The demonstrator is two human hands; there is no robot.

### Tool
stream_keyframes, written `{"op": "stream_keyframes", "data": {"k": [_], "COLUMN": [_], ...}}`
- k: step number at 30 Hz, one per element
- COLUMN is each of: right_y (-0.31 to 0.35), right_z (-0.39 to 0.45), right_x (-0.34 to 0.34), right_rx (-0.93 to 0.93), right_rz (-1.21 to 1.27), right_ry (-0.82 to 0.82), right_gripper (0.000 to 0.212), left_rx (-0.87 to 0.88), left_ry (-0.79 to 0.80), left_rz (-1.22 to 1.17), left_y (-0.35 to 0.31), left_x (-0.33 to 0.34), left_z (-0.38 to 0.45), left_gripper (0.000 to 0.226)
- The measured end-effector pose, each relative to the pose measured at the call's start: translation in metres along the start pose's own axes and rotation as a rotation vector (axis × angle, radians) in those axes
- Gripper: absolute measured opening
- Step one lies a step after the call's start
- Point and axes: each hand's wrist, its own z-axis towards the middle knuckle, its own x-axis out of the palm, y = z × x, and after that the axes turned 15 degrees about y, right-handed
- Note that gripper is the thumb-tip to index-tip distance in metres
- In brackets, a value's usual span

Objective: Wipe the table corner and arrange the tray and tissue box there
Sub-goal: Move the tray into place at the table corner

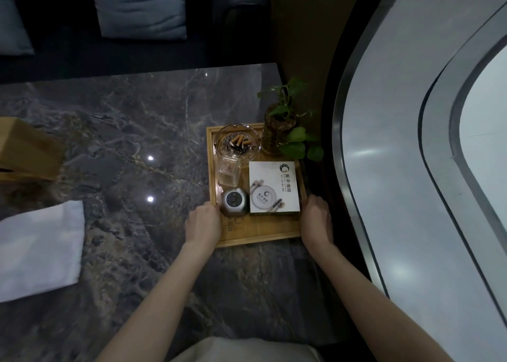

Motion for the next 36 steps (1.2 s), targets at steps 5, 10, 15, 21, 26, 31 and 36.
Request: {"op": "stream_keyframes", "data": {"k": [5,10,15,21,26,31,36], "right_y": [-0.003,-0.014,-0.023,-0.031,-0.030,-0.026,-0.025], "right_z": [-0.001,-0.020,-0.060,-0.089,-0.089,-0.087,-0.076], "right_x": [0.002,0.010,0.024,0.037,0.041,0.045,0.041], "right_rx": [0.026,-0.071,-0.196,-0.251,-0.215,-0.184,-0.178], "right_rz": [0.085,0.155,0.018,-0.137,-0.114,-0.149,-0.150], "right_ry": [0.065,0.107,0.116,0.204,0.208,0.212,0.225], "right_gripper": [0.024,0.043,0.056,0.071,0.073,0.075,0.071], "left_rx": [0.018,0.176,0.197,0.238,0.246,0.229,0.229], "left_ry": [-0.011,-0.114,-0.104,-0.030,0.006,0.011,0.055], "left_rz": [-0.112,-0.288,-0.172,-0.084,-0.040,0.048,0.062], "left_y": [0.005,0.012,0.017,0.025,0.029,0.030,0.027], "left_x": [0.003,0.027,0.057,0.082,0.090,0.089,0.083], "left_z": [-0.005,-0.031,-0.066,-0.083,-0.086,-0.081,-0.071], "left_gripper": [0.034,0.037,0.064,0.068,0.075,0.084,0.084]}}
